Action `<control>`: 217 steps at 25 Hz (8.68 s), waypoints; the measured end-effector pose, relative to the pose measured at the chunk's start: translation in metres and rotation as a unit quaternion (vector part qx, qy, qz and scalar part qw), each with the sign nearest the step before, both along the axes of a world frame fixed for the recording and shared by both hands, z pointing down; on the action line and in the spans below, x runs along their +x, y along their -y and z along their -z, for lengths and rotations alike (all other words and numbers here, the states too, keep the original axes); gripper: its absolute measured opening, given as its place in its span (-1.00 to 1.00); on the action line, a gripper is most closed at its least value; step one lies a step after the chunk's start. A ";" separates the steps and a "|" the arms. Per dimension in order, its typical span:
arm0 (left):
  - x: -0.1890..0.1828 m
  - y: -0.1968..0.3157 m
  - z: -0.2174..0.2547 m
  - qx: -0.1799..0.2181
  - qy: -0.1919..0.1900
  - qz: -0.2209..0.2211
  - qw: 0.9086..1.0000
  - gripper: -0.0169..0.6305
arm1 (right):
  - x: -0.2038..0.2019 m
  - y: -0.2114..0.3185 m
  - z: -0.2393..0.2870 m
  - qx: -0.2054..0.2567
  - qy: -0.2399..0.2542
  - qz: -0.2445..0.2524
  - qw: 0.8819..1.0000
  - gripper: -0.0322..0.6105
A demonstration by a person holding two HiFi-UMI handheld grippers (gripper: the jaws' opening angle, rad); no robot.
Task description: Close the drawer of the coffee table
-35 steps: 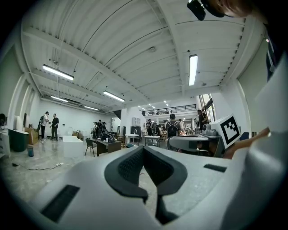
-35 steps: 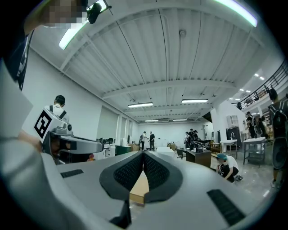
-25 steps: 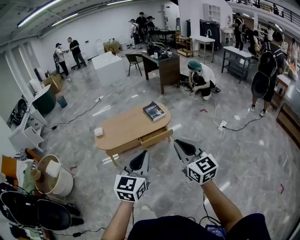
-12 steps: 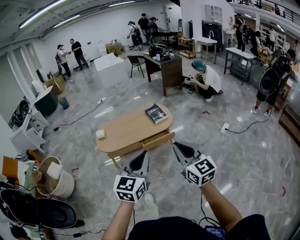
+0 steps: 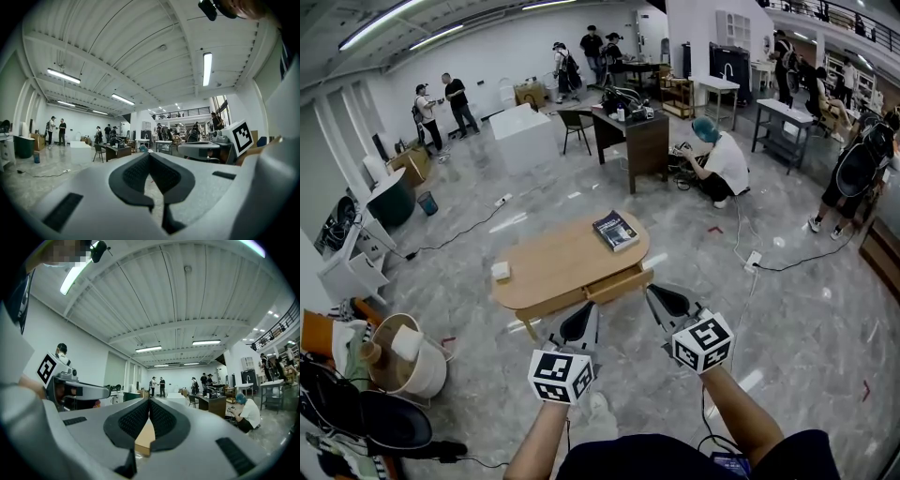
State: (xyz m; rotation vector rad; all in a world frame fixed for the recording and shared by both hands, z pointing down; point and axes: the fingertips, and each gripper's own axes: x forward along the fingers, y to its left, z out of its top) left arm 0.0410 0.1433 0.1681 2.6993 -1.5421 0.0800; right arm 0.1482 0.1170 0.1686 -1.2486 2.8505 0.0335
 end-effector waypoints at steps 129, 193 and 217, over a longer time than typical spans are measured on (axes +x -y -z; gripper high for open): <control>-0.106 0.341 -0.172 -0.158 -0.083 0.006 0.984 -0.95 | -0.109 0.341 -0.175 -0.163 -0.060 -0.019 0.985 -0.84; -0.080 0.361 -0.519 -0.332 -0.056 0.026 0.941 -0.95 | -0.096 0.378 -0.527 -0.328 -0.063 -0.027 0.942 -0.84; -0.079 0.384 -0.590 -0.342 -0.050 0.027 0.938 -0.95 | -0.109 0.398 -0.619 -0.350 -0.073 -0.023 0.934 -0.84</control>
